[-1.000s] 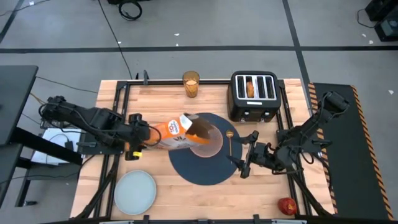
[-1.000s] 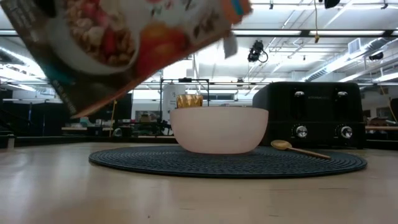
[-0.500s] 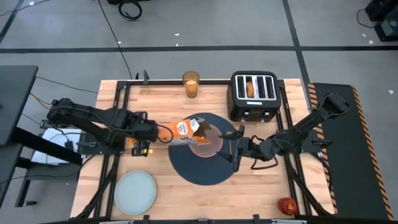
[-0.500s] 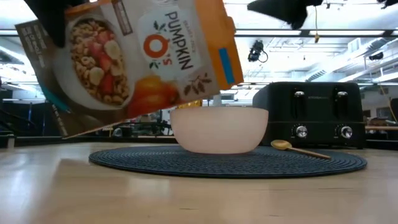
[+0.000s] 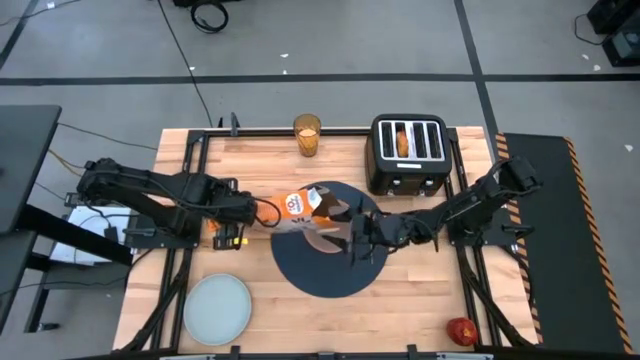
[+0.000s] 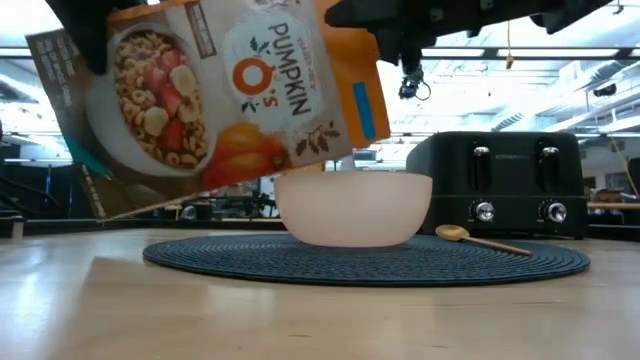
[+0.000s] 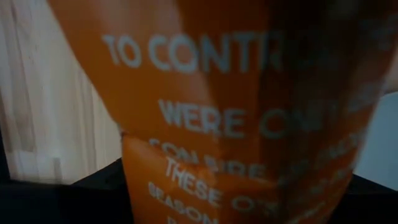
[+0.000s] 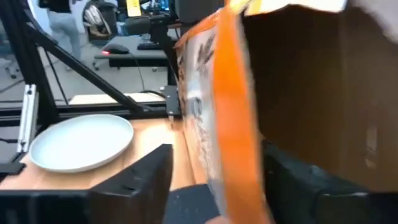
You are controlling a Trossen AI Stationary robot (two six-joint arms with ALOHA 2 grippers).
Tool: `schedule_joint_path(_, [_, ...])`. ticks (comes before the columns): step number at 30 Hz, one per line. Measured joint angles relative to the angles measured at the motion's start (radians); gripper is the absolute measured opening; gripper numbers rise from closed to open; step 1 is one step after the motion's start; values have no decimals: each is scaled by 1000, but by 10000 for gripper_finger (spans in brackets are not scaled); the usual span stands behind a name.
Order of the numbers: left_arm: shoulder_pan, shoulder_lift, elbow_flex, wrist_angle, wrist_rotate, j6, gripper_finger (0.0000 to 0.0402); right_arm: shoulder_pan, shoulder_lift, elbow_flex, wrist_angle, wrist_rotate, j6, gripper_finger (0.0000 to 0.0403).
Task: Arrange a breakfast setting
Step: Pour the cereal from the cereal box into the bowl
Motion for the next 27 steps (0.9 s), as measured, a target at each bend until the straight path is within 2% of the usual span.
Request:
schedule_joint_path(8, [-1, 7, 137, -109, 5, 5, 278, -29, 1, 20, -2, 1, 16, 96])
schedule_joint_path(13, [9, 71, 221, -185, 38, 17, 278, -52, 12, 19, -4, -23, 54, 60])
schedule_joint_path(18, [51, 148, 276, -180, 77, 114, 278, -61, 21, 18, -31, -60, 80, 82])
schedule_joint_path(23, [104, 198, 278, -175, 108, 188, 278, -41, -51, 19, -115, -61, 98, 149])
schedule_joint_path(27, [149, 206, 278, -178, 162, 231, 278, -12, -130, 19, -261, -71, 142, 203])
